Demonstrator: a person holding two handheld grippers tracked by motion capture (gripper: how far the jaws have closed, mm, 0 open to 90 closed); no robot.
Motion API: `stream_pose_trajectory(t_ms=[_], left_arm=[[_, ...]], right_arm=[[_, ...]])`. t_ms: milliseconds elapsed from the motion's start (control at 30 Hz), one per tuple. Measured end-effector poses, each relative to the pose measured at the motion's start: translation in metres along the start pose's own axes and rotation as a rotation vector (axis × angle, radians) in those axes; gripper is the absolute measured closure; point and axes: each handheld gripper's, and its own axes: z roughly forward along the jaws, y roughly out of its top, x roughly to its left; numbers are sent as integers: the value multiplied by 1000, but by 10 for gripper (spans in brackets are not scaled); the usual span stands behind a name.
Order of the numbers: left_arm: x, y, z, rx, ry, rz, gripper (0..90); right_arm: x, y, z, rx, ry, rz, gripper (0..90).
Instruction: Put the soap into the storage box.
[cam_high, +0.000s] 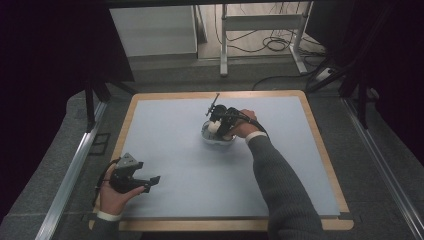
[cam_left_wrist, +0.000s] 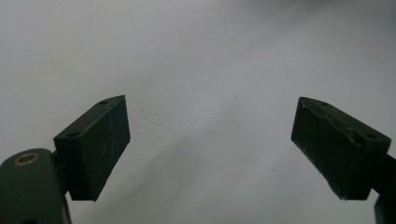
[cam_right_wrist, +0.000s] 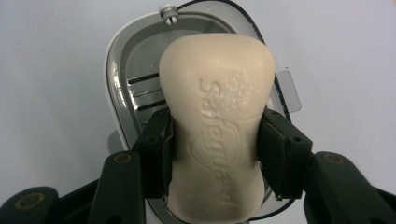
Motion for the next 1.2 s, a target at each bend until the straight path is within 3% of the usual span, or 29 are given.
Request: stream_pose_trajectory(t_ms=[367, 667, 900, 933, 1000, 1200], left_arm=[[0, 0, 0, 0, -1, 0, 121], [0, 0, 1, 6, 1, 8, 121], [-2, 0, 2, 7, 3, 5, 121], [-2, 0, 2, 6, 3, 6, 122], [-2, 0, 1, 5, 4, 1, 121], [-2, -1, -1, 0, 11, -4, 122]], right_arm=[[-5, -5, -17, -91, -11, 85, 467], [-2, -20, -36, -195, -29, 162, 363], [5, -50, -47, -268, -37, 222, 328], [7, -61, -50, -286, -60, 235, 312], [9, -66, -51, -285, -74, 250, 306], [18, -110, -61, -348, -91, 300, 292]])
